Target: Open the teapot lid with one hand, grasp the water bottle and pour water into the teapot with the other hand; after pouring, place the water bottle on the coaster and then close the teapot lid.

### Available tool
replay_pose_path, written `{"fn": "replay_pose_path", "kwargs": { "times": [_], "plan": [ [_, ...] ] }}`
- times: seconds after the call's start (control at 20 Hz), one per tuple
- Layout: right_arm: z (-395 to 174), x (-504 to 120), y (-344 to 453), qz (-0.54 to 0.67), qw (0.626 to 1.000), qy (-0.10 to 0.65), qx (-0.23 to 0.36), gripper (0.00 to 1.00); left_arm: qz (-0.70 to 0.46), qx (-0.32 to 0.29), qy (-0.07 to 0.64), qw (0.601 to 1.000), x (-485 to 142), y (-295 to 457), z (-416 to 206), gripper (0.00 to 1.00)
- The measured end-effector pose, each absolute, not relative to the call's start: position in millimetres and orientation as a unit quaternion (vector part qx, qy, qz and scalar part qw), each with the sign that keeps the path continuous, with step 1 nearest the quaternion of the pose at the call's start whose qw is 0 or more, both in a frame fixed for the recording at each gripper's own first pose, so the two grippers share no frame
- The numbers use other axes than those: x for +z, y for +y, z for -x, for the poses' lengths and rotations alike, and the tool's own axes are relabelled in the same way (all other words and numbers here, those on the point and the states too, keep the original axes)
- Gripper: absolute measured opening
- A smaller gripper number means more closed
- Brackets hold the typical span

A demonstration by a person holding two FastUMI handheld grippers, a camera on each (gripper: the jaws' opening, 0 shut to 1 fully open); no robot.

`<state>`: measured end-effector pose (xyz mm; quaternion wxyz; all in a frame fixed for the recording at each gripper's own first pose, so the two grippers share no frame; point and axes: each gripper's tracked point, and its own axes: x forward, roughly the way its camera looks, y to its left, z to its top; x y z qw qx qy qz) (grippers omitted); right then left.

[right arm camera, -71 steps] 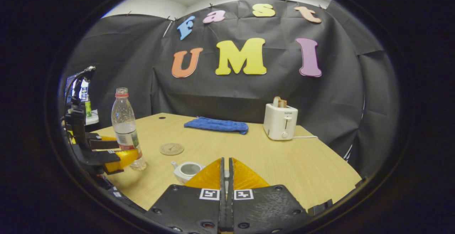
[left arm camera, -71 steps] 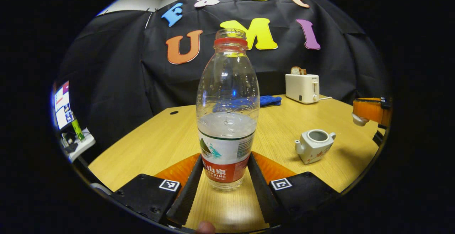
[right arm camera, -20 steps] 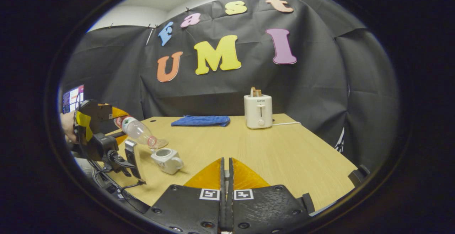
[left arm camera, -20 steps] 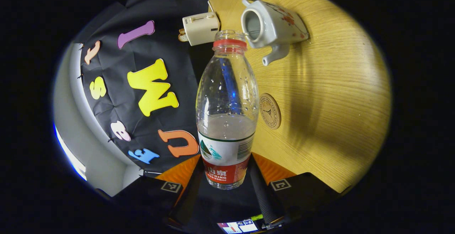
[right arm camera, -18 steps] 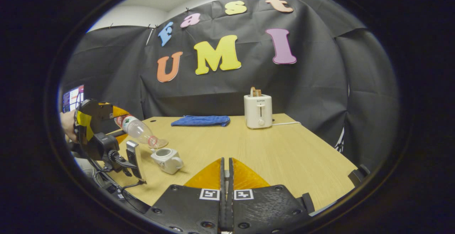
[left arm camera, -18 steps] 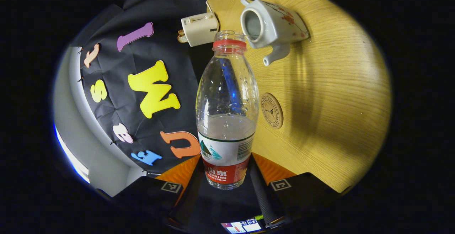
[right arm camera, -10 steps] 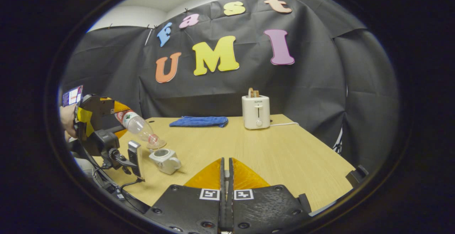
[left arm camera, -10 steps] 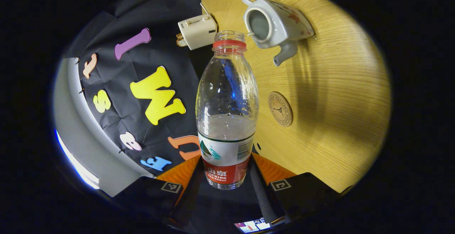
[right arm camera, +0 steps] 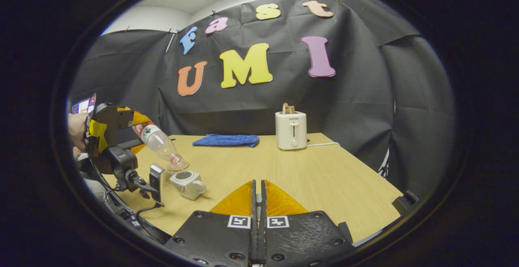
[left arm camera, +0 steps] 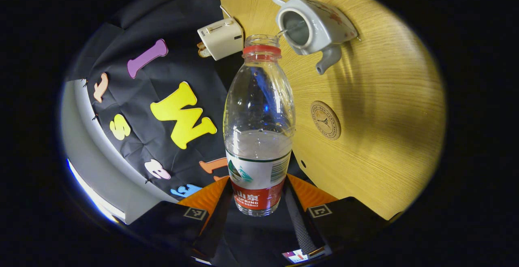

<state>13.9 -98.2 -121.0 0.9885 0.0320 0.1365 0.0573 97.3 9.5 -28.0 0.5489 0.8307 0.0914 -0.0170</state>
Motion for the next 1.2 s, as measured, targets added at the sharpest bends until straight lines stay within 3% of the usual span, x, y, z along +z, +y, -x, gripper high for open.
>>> {"fn": "replay_pose_path", "kwargs": {
  "times": [0.75, 1.2],
  "plan": [
    [-6.2, -120.1, -109.5, -0.039, 0.99, 0.127, 0.052, 0.0, -0.859, -0.01, 0.095, 0.503, -8.2, 3.4, -96.8, 0.75],
    [-7.6, -119.5, -111.7, -0.04, 0.99, 0.126, 0.048, 0.0, -0.856, -0.015, 0.088, 0.509, -8.1, 0.6, -101.1, 0.76]
  ]
}}
